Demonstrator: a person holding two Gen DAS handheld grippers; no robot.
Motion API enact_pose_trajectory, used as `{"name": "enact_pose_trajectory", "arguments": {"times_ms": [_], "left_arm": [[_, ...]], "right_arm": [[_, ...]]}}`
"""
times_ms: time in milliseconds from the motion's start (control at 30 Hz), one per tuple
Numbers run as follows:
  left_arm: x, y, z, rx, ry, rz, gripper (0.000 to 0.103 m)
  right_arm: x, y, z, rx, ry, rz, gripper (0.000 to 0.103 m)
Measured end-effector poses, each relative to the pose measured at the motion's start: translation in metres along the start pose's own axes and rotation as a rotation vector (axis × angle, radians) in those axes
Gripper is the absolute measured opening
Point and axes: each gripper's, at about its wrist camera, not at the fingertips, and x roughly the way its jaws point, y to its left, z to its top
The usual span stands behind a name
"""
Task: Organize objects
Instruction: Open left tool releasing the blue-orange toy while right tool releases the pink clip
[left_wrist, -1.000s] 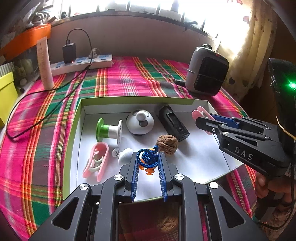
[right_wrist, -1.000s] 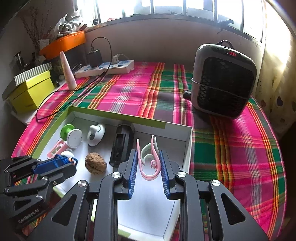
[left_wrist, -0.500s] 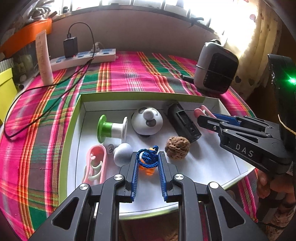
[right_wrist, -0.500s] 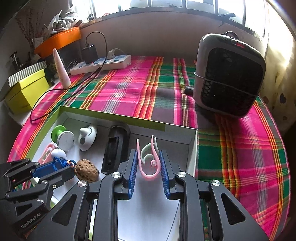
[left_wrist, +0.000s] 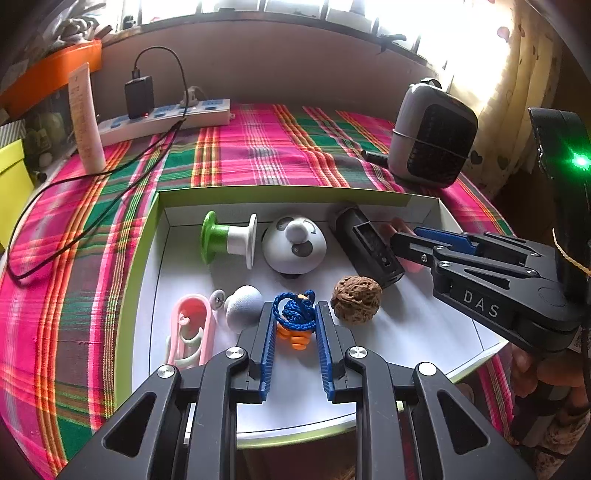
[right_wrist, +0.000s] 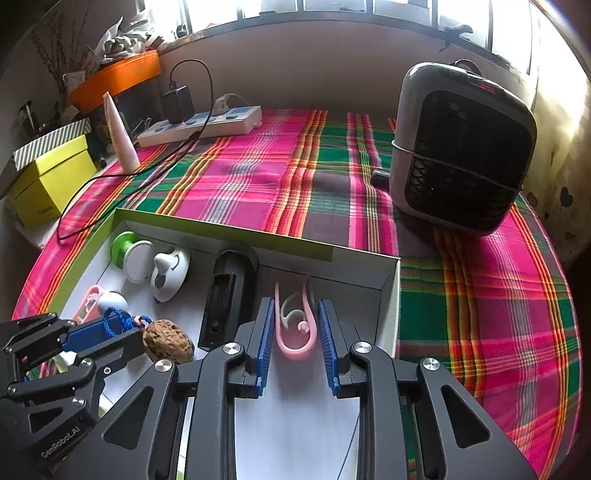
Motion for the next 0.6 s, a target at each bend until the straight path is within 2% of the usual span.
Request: {"name": "enact_pose_trajectory", "arguments": {"times_ms": [467, 600], "left_arm": [[0.0006, 0.0004, 0.0004, 0.005, 0.001, -0.001, 0.022], [0.0002, 0.001, 0.001, 0.004, 0.002, 0.003, 0.031]], "right_arm": [[0.0016, 0.0019, 0.0004, -0.008, 0.003, -0.012, 0.025], [0.0004, 0.0026, 0.0, -0.01, 0.0, -0.012, 0.025]]}}
